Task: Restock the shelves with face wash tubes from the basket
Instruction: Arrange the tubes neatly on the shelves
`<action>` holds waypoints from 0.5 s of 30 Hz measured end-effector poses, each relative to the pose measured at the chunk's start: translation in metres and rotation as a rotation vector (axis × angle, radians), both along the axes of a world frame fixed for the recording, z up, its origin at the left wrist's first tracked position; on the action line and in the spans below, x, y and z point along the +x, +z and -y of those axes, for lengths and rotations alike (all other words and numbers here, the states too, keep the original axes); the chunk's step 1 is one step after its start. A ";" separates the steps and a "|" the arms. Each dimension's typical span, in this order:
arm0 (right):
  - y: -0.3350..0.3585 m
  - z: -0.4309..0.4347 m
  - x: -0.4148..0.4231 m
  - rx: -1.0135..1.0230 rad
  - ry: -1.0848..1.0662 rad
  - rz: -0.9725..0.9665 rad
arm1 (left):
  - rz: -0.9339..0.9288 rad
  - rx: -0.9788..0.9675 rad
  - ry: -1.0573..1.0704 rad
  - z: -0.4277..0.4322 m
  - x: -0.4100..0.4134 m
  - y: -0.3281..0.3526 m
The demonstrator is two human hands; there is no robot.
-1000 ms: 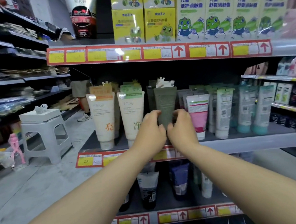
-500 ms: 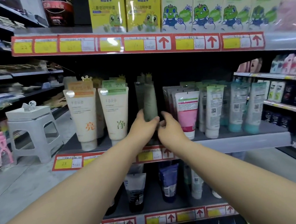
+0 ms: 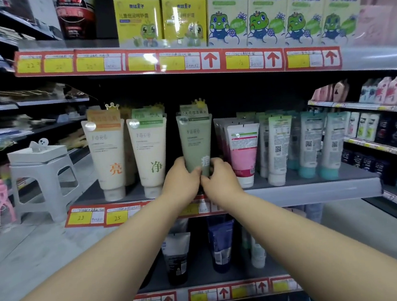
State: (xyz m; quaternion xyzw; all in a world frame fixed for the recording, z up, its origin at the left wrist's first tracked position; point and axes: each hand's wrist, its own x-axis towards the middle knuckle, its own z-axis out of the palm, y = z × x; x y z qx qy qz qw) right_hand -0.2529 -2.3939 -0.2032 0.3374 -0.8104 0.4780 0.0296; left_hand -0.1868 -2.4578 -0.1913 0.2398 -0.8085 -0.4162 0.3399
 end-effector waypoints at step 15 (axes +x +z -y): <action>0.007 -0.021 0.011 -0.006 -0.041 -0.102 | 0.135 -0.256 0.087 -0.018 0.044 0.011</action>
